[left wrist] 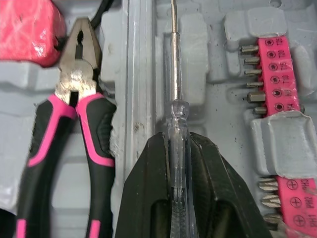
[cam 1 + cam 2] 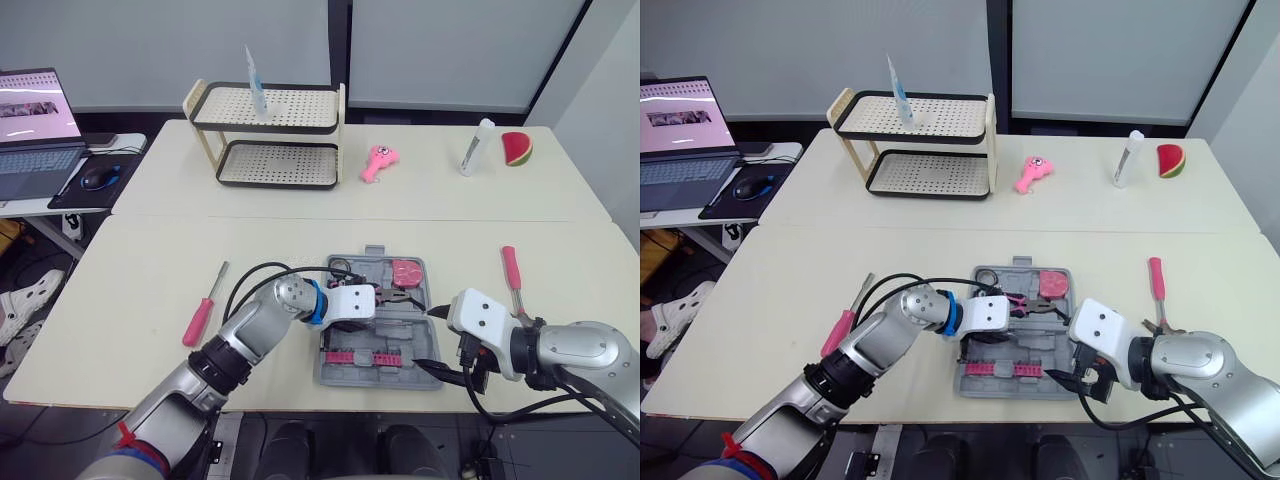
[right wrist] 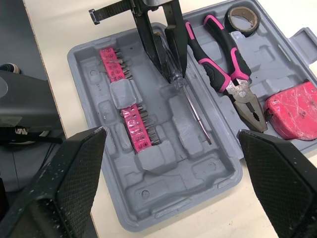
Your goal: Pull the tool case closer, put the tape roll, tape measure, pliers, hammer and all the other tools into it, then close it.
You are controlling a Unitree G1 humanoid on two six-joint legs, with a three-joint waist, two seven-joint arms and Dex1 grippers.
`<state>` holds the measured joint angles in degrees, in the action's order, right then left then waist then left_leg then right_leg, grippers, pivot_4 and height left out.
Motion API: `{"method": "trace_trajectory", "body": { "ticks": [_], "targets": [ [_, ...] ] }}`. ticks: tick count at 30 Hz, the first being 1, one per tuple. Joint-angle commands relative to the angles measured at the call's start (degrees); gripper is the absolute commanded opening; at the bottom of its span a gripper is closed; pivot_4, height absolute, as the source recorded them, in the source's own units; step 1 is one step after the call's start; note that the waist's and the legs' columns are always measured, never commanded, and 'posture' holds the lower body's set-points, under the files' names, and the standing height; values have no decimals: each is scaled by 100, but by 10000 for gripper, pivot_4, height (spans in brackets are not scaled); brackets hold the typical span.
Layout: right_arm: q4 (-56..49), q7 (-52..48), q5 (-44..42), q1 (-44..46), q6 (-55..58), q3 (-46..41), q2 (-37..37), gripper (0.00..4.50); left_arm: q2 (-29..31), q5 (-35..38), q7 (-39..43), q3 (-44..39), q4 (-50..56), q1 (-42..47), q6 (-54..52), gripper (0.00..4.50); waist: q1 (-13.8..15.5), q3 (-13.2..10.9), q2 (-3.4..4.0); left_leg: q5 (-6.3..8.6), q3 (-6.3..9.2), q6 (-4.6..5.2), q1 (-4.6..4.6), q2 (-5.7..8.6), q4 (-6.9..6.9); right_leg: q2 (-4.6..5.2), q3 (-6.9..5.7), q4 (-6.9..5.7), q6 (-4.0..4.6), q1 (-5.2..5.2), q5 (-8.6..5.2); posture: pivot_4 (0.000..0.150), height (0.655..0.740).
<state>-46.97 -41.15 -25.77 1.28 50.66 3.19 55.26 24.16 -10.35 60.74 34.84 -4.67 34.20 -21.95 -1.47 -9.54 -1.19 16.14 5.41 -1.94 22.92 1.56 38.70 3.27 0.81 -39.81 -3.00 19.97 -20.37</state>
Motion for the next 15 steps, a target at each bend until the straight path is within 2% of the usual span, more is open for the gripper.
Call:
{"method": "trace_trajectory", "body": {
  "ticks": [1,13,15],
  "targets": [
    [-131,8,29,44,-16,-62,52,45000,-102,49,-81,-156,274,4,-310,7727,1,0,0,0,0,0,0,0,0,0,0,0,0,0,0,1500,7290],
    [-158,17,7,-58,-52,-121,25,45000,-90,209,-175,-404,889,90,-834,43326,2,0,0,0,0,0,1,0,1,0,0,0,0,-1,0,1500,7290],
    [-155,17,7,-67,-67,-121,17,45000,-50,212,-162,-421,952,126,-855,44897,2,0,0,0,0,0,0,0,2,0,1,-1,0,-1,0,1500,7290]
  ]
}}
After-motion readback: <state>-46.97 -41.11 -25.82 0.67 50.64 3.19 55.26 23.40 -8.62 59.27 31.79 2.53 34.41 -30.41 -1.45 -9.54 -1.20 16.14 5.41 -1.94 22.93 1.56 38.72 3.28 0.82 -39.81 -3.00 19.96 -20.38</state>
